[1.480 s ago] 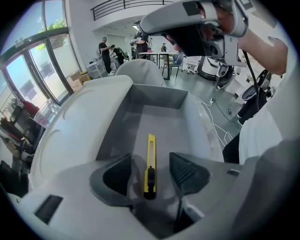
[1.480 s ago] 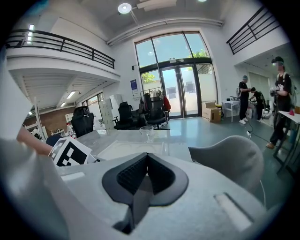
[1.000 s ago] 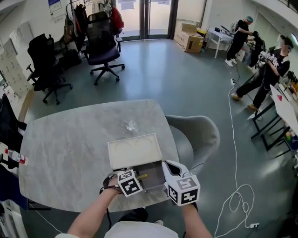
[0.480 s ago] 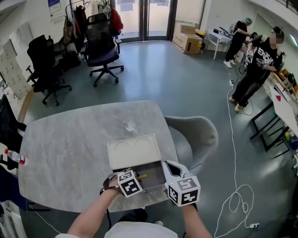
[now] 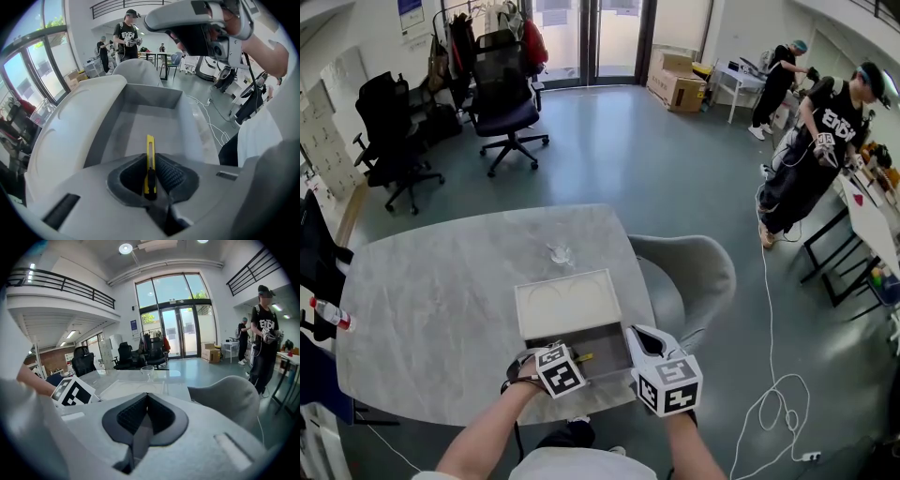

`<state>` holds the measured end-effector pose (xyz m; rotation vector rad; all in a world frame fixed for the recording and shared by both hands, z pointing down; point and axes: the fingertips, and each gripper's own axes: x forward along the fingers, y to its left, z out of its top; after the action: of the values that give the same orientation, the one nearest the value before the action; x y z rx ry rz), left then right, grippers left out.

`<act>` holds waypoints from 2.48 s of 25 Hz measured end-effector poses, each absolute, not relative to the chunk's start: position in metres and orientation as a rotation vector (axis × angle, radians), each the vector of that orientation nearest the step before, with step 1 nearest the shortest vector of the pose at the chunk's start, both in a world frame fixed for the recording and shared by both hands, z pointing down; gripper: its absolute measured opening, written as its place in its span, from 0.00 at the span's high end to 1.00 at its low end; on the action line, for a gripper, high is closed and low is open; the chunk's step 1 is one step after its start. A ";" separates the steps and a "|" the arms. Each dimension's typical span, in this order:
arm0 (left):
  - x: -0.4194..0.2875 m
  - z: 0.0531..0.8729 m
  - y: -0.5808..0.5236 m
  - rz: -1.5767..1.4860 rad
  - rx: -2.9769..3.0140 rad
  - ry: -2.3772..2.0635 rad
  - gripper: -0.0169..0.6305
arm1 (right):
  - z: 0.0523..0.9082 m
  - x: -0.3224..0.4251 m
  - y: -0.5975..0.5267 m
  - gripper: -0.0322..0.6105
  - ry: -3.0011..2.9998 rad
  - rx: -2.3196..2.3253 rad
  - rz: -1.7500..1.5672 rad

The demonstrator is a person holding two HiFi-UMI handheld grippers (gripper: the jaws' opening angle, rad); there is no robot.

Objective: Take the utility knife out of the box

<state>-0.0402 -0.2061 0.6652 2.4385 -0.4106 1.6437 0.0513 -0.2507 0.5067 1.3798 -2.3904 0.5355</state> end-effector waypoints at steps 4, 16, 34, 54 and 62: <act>-0.038 0.661 -0.202 1.635 2.441 -0.441 0.89 | 0.503 0.052 -0.245 0.94 -2.399 1.371 0.526; -0.048 0.625 -0.195 1.539 2.468 -0.672 0.89 | 0.491 0.042 -0.223 0.94 -2.452 1.301 0.477; -0.091 0.545 -0.174 1.148 2.450 -1.225 0.89 | 0.466 0.034 -0.183 0.94 -2.531 1.214 0.382; -0.130 0.479 -0.125 0.621 2.373 -1.637 0.89 | 0.450 0.030 -0.148 0.94 -2.587 1.191 0.296; -0.131 0.479 -0.118 0.588 2.356 -1.640 0.90 | 0.449 0.031 -0.144 0.94 -2.589 1.199 0.299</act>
<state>-0.1312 -0.1184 0.4793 2.3562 -1.6399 0.5883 0.0313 -0.1441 0.4489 1.1989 -2.5891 0.2988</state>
